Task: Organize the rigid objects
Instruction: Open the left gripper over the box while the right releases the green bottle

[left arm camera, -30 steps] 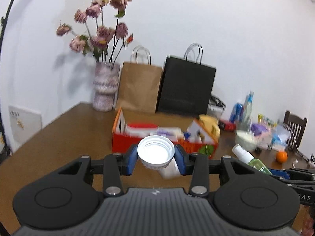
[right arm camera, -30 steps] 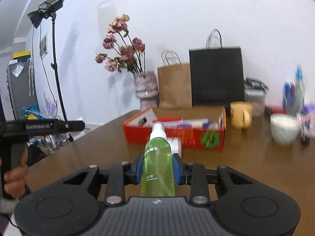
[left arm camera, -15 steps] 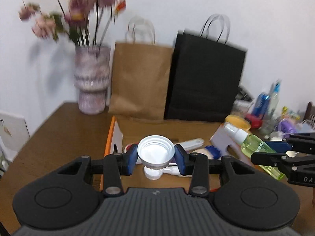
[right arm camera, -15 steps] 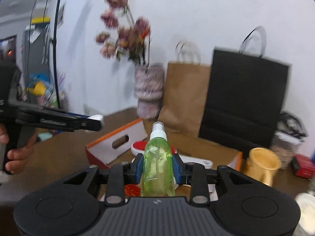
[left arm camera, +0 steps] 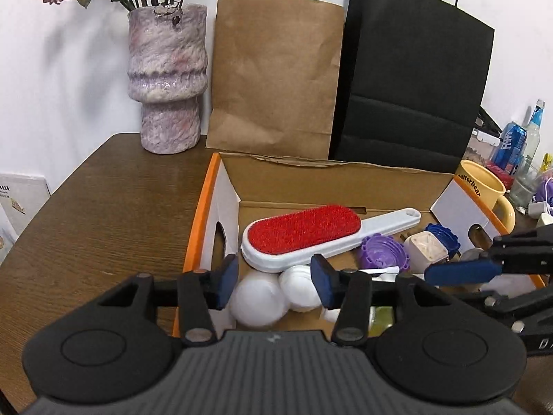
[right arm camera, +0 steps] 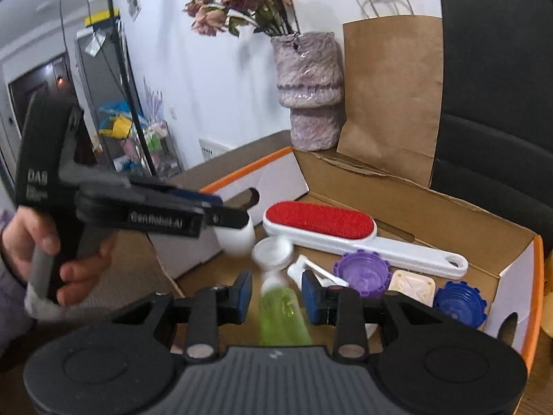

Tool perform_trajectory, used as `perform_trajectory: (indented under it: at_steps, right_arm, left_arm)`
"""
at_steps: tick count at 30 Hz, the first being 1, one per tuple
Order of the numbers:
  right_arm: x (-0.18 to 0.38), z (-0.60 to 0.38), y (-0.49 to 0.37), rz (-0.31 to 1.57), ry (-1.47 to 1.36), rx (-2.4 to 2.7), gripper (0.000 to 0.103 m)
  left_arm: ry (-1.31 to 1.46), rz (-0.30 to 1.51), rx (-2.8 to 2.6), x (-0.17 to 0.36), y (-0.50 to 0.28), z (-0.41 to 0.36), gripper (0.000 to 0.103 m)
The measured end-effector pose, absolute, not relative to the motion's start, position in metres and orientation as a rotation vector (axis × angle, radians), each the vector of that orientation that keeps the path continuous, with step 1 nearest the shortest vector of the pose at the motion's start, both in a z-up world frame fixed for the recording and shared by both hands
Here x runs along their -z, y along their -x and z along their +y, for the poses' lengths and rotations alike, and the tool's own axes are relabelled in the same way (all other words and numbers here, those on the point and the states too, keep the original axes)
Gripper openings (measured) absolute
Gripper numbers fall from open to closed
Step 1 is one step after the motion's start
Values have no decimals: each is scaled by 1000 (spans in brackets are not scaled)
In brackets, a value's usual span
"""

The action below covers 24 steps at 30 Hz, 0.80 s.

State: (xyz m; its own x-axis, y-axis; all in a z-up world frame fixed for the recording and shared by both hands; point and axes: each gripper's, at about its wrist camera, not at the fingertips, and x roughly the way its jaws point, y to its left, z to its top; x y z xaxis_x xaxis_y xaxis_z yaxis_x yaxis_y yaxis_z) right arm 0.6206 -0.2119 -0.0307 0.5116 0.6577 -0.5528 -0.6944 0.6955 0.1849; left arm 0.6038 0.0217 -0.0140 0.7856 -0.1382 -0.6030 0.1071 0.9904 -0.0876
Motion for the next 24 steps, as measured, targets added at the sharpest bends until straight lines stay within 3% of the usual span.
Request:
perform_trajectory:
  at_steps: [3, 13, 16, 24]
  right_arm:
    - [27, -219, -619, 617, 45, -788, 39]
    - [-15, -240, -578, 583, 89, -679, 42]
    - [-26, -246, -551, 582, 135, -602, 54]
    - [-50, -273, -461, 544, 135, -522, 55]
  left_arm:
    - [49, 645, 127, 11, -602, 22, 51]
    - [55, 592, 130, -28, -565, 21, 51]
    - [61, 550, 132, -46, -540, 22, 60]
    - [62, 450, 131, -72, -442, 24, 69]
